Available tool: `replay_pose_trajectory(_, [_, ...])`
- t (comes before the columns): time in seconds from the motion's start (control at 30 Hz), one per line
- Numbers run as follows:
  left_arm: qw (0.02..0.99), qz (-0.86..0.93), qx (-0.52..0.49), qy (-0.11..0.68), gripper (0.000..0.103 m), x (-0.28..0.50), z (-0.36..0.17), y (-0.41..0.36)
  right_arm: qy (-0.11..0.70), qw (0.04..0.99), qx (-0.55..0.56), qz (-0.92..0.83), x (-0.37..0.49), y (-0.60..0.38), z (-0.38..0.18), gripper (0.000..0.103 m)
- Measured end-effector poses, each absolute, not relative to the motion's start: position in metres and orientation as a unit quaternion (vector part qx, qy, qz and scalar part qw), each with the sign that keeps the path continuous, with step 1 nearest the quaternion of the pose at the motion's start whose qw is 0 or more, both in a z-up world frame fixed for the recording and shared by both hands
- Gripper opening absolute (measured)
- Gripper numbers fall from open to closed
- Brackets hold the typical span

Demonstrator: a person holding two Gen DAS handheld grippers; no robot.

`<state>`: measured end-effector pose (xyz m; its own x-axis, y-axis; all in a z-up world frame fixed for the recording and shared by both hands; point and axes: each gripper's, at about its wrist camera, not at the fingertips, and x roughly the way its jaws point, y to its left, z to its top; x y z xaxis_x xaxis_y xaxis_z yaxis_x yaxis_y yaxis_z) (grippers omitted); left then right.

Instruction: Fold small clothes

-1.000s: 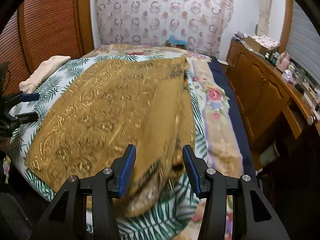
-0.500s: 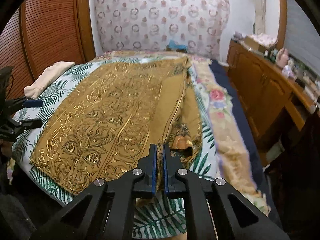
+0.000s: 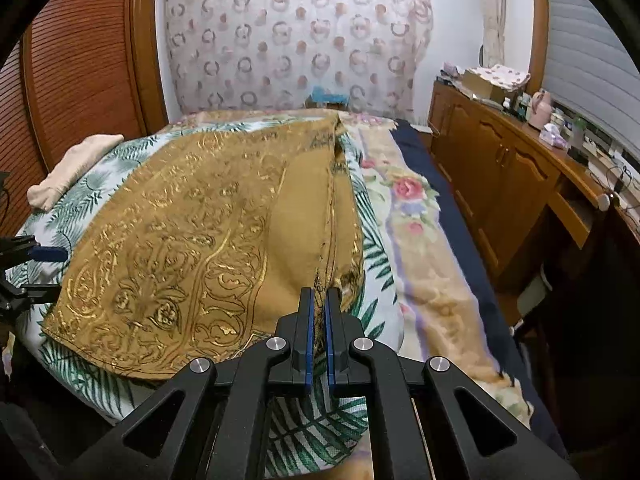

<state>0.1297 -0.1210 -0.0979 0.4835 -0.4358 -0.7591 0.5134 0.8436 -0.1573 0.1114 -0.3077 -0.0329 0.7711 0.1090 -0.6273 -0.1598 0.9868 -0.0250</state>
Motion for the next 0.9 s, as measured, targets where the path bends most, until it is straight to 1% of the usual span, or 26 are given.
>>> replay_pose_trajectory(0.03, [0.858,-0.280,0.043,0.428,0.052,0.128,-0.098,-0.122,0.332,0.940,-0.038,0.071,0.112,-0.308,-0.033,0.004])
replay_pose_trajectory(0.07, [0.857,-0.284,0.039,0.428,0.051,0.127,-0.097,-0.123,0.333,0.940,-0.038,0.071,0.112,-0.308,-0.033,0.004])
replay_pose_trajectory(0.13, [0.854,-0.292,0.031,0.430,0.044,0.123,-0.096,-0.124,0.333,0.939,-0.037,0.071,0.115,-0.310,-0.032,0.004])
replay_pose_trajectory(0.2, [0.854,-0.295,0.034,0.428,0.043,0.118,-0.097,-0.127,0.333,0.940,-0.036,0.071,0.114,-0.311,-0.031,0.004])
replay_pose_trajectory(0.27, [0.854,-0.298,0.040,0.425,0.039,0.113,-0.097,-0.130,0.332,0.940,-0.036,0.070,0.114,-0.310,-0.030,0.004])
replay_pose_trajectory(0.3, [0.854,-0.299,0.042,0.424,0.034,0.112,-0.097,-0.131,0.332,0.940,-0.037,0.070,0.114,-0.310,-0.030,0.004])
replay_pose_trajectory(0.33, [0.853,-0.302,0.042,0.423,0.024,0.111,-0.097,-0.132,0.332,0.940,-0.037,0.070,0.114,-0.310,-0.031,0.004])
replay_pose_trajectory(0.4, [0.856,-0.302,0.043,0.418,0.010,0.111,-0.097,-0.132,0.331,0.940,-0.035,0.071,0.113,-0.310,-0.033,0.004])
replay_pose_trajectory(0.43, [0.857,-0.302,0.045,0.414,0.007,0.110,-0.095,-0.133,0.330,0.941,-0.035,0.072,0.112,-0.310,-0.033,0.004])
replay_pose_trajectory(0.5, [0.865,-0.305,0.041,0.397,0.006,0.108,-0.087,-0.134,0.324,0.943,-0.034,0.072,0.109,-0.311,-0.032,0.004])
replay_pose_trajectory(0.53, [0.869,-0.307,0.035,0.387,0.006,0.108,-0.079,-0.134,0.321,0.944,-0.035,0.070,0.108,-0.310,-0.029,0.007])
replay_pose_trajectory(0.57, [0.872,-0.309,0.031,0.378,0.006,0.108,-0.072,-0.133,0.317,0.946,-0.037,0.064,0.105,-0.310,-0.027,0.016])
replay_pose_trajectory(0.6, [0.875,-0.311,0.027,0.370,0.006,0.109,-0.066,-0.133,0.311,0.948,-0.039,0.060,0.102,-0.310,-0.024,0.022])
replay_pose_trajectory(0.67, [0.879,-0.317,0.025,0.355,0.006,0.111,-0.051,-0.136,0.298,0.952,-0.035,0.064,0.094,-0.308,-0.017,0.051])
replay_pose_trajectory(0.7, [0.881,-0.319,0.022,0.349,0.006,0.113,-0.045,-0.137,0.290,0.954,-0.033,0.069,0.090,-0.307,-0.014,0.056])
replay_pose_trajectory(0.73, [0.882,-0.320,0.019,0.346,0.006,0.116,-0.041,-0.137,0.282,0.956,-0.032,0.074,0.085,-0.305,-0.010,0.060])
replay_pose_trajectory(0.9, [0.889,-0.322,0.019,0.324,0.006,0.130,-0.023,-0.146,0.265,0.953,-0.034,0.145,0.062,-0.281,0.003,0.063])
